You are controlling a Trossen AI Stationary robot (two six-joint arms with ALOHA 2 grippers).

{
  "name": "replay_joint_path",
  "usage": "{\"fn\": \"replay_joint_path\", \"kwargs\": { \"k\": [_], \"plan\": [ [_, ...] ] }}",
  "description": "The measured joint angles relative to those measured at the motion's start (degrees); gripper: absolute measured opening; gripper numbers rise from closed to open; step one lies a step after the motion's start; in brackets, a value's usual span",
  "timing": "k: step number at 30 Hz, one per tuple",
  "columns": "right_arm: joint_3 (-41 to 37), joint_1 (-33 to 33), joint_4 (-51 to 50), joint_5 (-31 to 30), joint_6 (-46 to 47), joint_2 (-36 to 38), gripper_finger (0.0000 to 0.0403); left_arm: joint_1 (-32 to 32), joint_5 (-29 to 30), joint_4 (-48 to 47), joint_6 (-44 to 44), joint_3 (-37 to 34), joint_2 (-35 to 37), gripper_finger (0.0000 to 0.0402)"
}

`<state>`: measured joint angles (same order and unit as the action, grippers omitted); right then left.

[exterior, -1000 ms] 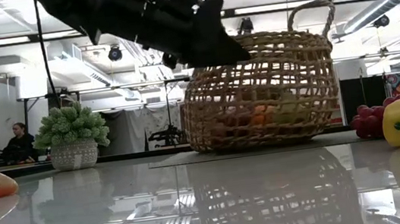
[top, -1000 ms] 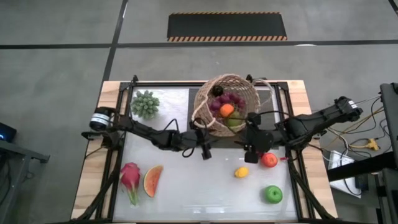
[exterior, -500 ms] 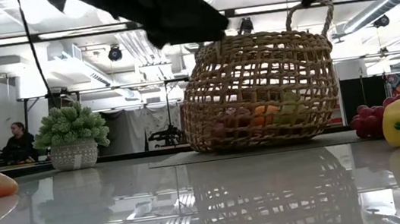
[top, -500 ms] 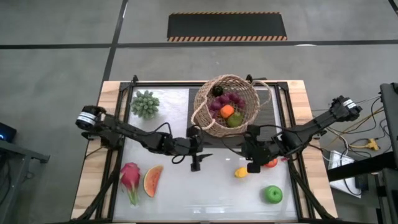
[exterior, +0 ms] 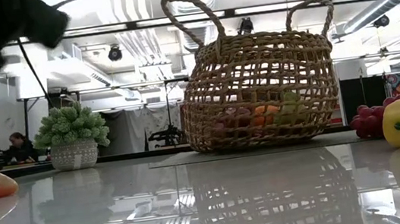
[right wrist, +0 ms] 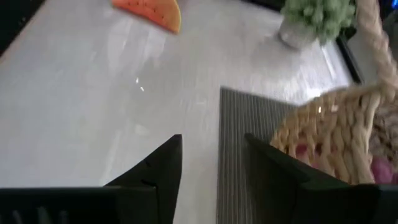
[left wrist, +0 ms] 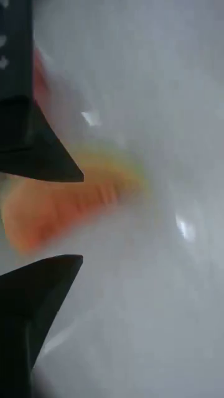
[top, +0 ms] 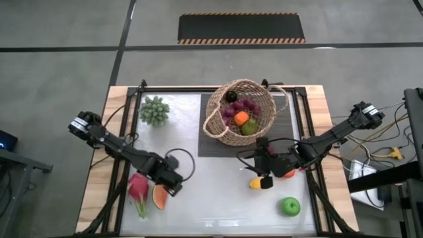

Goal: Build produce basket
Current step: Put the watermelon into the brown basket

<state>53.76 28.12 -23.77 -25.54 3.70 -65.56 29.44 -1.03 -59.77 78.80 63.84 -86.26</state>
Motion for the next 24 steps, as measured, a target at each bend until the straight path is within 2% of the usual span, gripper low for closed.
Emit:
{"fn": "replay_joint_path", "kwargs": {
  "k": [3,5,11,18,24],
  "plan": [
    [-0.02,0.04,0.93,0.01,-0.77,0.00,0.0174,0.67,-0.70,-5.48,3.10,-1.41,0.43,0.0190],
    [-0.05,0.02,0.92,0.00,-0.25,0.00,0.0185,0.54,-2.80,-6.01,3.37,-3.02,0.57,0.0201],
    [-0.46,0.11,0.36,0.04,0.21,-0.20,0.0203,0.43,-3.94,-4.86,3.22,-6.39,-0.13,0.0251],
    [-0.46,0.11,0.46,0.04,0.18,-0.20,0.0206,0.42,-3.81,0.98,-0.71,-6.57,-0.19,0.0262],
    [-0.56,0.13,0.46,0.04,0.70,-0.20,0.0206,0.43,-4.14,10.39,-0.16,-11.54,-0.26,0.0255]
  ]
}}
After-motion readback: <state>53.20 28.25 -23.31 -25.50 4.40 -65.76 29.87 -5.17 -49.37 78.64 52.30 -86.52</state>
